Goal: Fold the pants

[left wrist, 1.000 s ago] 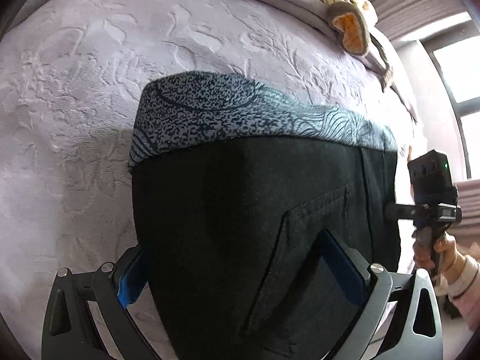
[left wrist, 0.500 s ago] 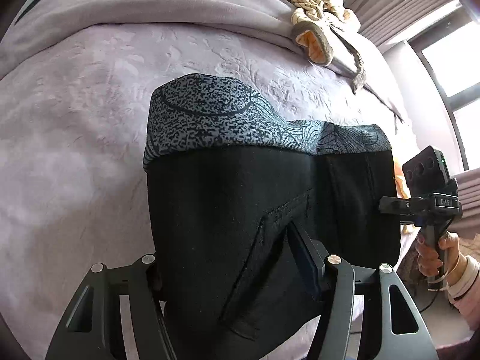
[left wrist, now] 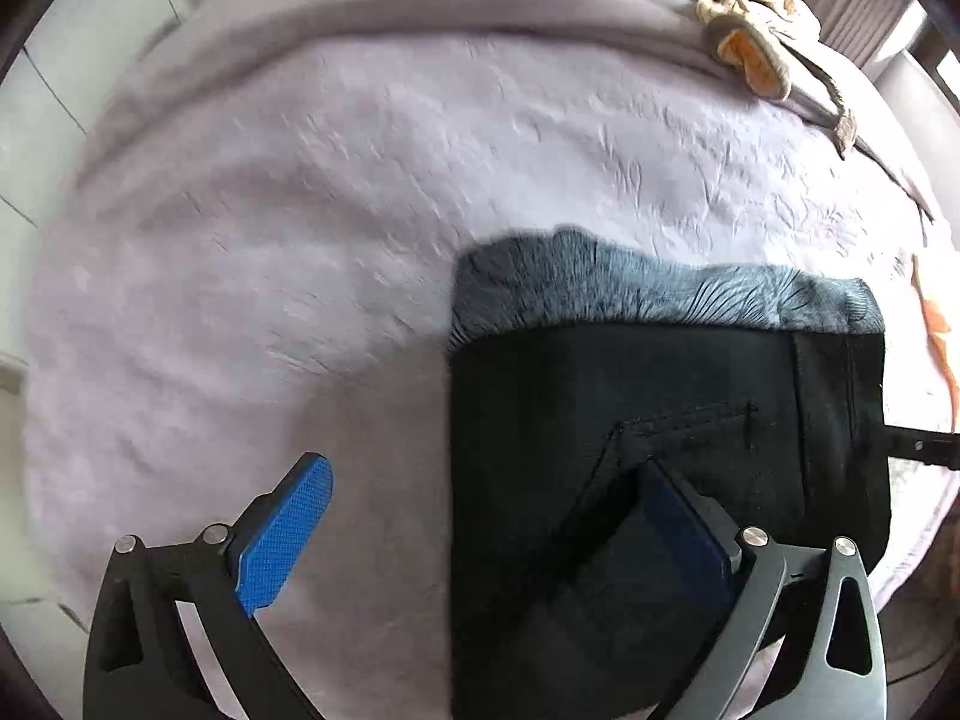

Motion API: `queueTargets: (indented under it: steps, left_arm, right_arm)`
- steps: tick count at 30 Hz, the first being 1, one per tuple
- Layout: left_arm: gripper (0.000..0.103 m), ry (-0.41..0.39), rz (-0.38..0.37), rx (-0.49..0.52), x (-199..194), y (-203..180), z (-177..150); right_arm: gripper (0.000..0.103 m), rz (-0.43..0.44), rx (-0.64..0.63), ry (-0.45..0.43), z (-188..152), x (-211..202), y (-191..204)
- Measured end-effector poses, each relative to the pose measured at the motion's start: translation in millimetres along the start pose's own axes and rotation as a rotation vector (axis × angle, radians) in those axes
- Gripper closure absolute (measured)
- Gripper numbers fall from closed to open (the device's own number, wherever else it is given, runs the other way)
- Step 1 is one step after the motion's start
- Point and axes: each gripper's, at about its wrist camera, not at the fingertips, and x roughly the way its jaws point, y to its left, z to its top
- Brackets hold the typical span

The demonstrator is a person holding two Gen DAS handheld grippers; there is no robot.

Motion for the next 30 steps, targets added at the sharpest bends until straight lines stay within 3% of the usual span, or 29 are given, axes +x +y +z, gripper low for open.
queueTargets:
  steps: [2,3,4,6,10,13,15,19,23,28,30]
  left_arm:
    - [0.0,-0.036,-0.015,0.009,-18.8,-4.0,-1.0]
    - [0.0,-0.048,-0.033,0.015,-26.8,-7.1,-0.6]
    - [0.0,-0.051,-0.047,0.022,-30.0,-10.9,0.9]
    - [0.0,-0.056,-0.058,0.05,-33.4,-24.5,-1.5]
    - [0.0,-0.012,-0.01,0.095,-7.1,-48.6,-9.2]
    - [0.0,0.044,0.037,0.092,20.3,-48.8,-17.0]
    - [0.0,0.043,0.021,0.082,24.4,-46.3,-18.9]
    - [0.0,0.058,0.04,0.085,18.9,-47.6,-16.6]
    - [0.0,0.075,0.106,0.09,6.6,-53.0,-18.0]
    - [0.0,0.062,0.16,0.037,-22.5,-62.3,-23.3]
    - [0.0,0.065,0.179,0.005,-33.3,-66.9,-28.4]
  right_arm:
    - [0.037,-0.08,-0.026,-0.031,-3.5,-13.0,8.4]
    - [0.043,-0.106,-0.039,-0.049,-5.8,-19.4,13.0]
    - [0.061,-0.113,-0.053,-0.072,-7.8,-25.7,15.4]
    - [0.073,-0.102,-0.068,-0.111,-9.0,-36.7,23.1]
    - [0.073,-0.055,-0.122,-0.139,-12.8,-37.6,51.9]
    - [0.074,-0.137,-0.165,-0.076,-19.7,-12.1,64.8]
    - [0.074,-0.2,-0.194,-0.061,-22.8,2.0,61.5]
    - [0.074,-0.195,-0.176,-0.07,-22.2,-1.2,56.4]
    - [0.072,-0.22,-0.119,-0.051,-19.9,-9.3,48.7]
    - [0.052,-0.193,-0.073,-0.044,-29.1,-30.7,33.2]
    - [0.051,-0.191,-0.088,-0.038,-34.6,-39.4,32.3]
